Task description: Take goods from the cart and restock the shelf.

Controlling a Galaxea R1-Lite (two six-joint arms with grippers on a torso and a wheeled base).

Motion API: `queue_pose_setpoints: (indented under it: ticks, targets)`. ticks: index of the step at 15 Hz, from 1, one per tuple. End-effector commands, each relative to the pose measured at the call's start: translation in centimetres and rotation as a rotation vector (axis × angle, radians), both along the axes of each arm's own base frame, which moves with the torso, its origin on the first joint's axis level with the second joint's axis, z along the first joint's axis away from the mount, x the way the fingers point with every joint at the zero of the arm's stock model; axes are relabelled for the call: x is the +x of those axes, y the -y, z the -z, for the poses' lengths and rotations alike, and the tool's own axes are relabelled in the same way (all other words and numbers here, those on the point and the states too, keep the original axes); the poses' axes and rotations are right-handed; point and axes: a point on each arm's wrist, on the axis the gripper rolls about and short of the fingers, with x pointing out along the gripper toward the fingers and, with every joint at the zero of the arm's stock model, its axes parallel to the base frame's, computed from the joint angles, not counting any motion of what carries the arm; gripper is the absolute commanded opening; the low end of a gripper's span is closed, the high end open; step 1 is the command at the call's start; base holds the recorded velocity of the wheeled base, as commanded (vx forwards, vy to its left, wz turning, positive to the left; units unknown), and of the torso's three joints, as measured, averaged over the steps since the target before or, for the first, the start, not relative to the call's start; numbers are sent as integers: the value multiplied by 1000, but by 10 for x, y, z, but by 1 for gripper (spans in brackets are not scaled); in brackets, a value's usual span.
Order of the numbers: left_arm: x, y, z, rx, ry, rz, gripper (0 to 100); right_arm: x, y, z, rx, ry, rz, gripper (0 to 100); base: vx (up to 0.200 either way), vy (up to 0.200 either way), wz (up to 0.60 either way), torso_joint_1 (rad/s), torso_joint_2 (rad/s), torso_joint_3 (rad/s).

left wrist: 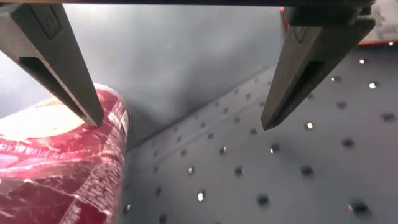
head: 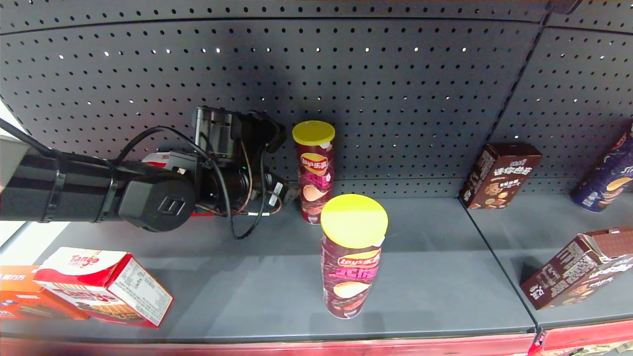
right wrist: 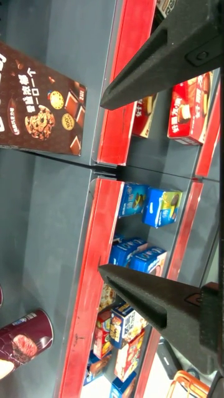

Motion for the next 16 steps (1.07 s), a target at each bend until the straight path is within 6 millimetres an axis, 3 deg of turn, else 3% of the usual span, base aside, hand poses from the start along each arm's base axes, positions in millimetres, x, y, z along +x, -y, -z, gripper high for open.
queue_pose_setpoints:
  ticks: [1,3,6,9,16]
  targets:
    - [-4,-5,2,8,-14,-7,100,0,0,0,1,-1,0,100,0,0,0,0,0,0]
    - [-11,-7,7,19,-32,-6,100,0,0,0,1,-1,0,100,0,0,0,0,0,0]
    - [-3,-16,2,9,-12,-42,100,0,0,0,2,-1,1,100,0,0,0,0,0,0]
    - [16,-14,8,-20,73,-79,100,0,0,0,1,-1,1,100,0,0,0,0,0,0]
    - [10,3,12,-47,62,-46,100,0,0,0,1,-1,1,100,0,0,0,0,0,0]
